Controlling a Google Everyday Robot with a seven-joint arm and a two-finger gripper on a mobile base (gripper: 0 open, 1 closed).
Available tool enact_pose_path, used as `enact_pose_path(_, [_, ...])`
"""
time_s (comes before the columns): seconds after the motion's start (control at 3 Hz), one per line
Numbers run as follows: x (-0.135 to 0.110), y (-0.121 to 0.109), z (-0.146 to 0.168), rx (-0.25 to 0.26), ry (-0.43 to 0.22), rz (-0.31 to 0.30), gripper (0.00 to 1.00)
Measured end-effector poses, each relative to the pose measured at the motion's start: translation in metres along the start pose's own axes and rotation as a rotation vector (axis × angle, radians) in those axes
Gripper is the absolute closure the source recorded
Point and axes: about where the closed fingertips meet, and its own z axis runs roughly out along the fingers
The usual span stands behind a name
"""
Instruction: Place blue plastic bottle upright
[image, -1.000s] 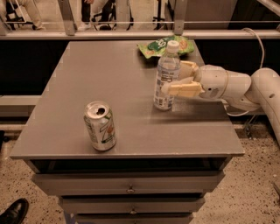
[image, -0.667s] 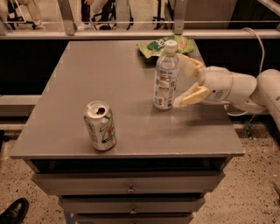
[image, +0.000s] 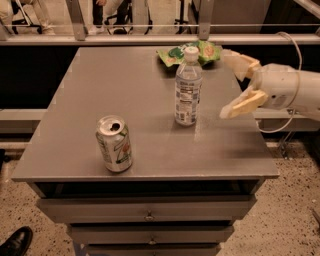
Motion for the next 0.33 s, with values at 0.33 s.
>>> enact_pose_path(0.33, [-0.0171, 0.0021, -0.0001, -0.001, 0.013, -0.025, 0.00])
